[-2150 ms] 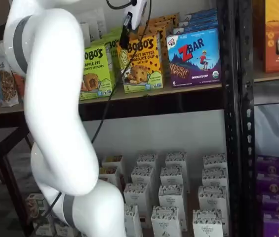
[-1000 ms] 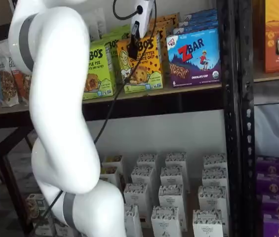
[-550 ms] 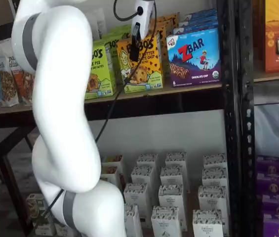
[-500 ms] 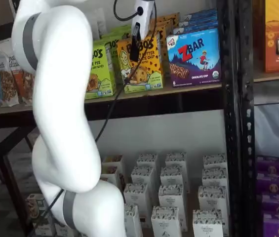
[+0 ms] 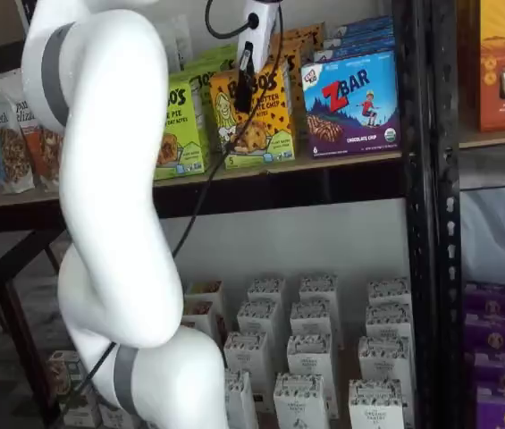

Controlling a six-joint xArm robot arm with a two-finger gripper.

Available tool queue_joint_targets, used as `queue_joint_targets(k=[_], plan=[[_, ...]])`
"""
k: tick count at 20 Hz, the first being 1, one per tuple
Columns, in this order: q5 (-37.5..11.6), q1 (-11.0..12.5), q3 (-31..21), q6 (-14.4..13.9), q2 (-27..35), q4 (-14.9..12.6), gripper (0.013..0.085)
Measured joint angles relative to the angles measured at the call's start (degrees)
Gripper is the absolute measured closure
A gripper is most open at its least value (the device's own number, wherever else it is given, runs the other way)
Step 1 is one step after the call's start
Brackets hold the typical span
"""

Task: Pick up the orange box on the top shelf, the fifth box from the left

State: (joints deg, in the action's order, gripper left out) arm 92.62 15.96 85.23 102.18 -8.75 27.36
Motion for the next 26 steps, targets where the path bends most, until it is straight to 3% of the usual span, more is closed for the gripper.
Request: queue_joint_targets(k=[2, 26], plan=[[0.07, 0.0, 0.04, -0.01, 0.01, 0.06, 0.041], [-0.43, -0.28, -0.36, -0.18, -0.25, -0.09, 0.041]])
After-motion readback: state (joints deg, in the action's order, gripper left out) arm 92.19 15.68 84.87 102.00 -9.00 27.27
